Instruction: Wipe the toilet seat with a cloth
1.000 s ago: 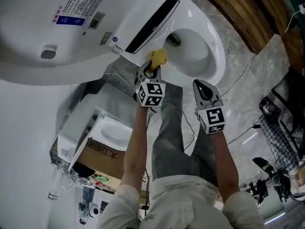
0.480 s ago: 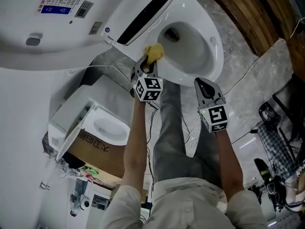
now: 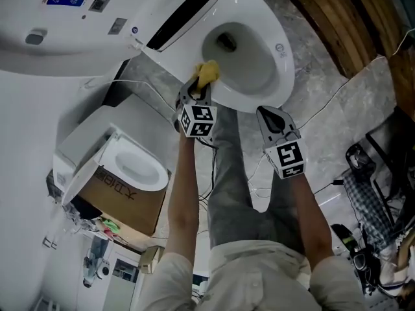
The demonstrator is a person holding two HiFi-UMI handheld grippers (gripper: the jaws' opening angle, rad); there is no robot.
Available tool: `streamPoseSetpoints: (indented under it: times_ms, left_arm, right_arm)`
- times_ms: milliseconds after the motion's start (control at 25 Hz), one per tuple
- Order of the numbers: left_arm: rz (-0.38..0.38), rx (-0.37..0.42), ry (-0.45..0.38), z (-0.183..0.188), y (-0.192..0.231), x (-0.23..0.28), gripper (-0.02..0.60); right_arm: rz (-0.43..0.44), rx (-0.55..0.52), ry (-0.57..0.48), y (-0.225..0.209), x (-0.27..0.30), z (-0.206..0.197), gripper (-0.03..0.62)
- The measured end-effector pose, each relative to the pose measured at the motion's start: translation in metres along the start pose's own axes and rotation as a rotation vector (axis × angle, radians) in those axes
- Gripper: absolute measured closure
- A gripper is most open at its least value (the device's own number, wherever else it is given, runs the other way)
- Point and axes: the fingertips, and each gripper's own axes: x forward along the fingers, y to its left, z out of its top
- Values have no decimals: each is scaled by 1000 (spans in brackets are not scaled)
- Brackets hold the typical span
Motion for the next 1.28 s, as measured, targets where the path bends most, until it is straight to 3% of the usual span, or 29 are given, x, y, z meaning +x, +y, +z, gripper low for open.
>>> streamPoseSetpoints:
  times_ms: [520, 1280]
  left_arm:
    - [23, -100, 4, -12, -42, -6, 466]
    - [47, -209, 48, -23, -107, -12, 466]
  right_arm:
    - [61, -44, 24, -12, -14, -17, 586]
    - [55, -49, 31, -65, -50, -35, 586]
